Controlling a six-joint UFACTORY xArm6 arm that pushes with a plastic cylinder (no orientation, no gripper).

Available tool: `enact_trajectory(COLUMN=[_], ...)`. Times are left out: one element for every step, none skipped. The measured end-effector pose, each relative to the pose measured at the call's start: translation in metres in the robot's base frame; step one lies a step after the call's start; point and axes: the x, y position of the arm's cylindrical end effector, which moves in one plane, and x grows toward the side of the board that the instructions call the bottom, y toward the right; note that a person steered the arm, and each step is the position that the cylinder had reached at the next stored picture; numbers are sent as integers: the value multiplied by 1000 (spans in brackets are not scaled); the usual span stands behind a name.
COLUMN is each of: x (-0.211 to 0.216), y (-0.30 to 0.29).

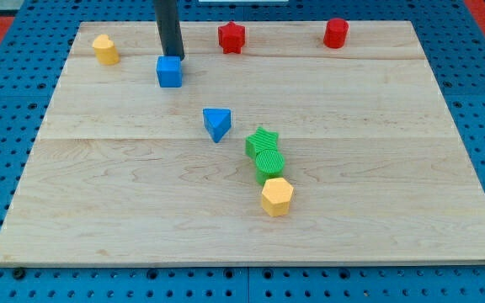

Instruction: Move the blue cube horizontally to left of the blue triangle

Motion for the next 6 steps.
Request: enact_trajectory(x=[-3, -8, -10, -10, 7, 53], y=[0, 0, 0, 0, -2, -4])
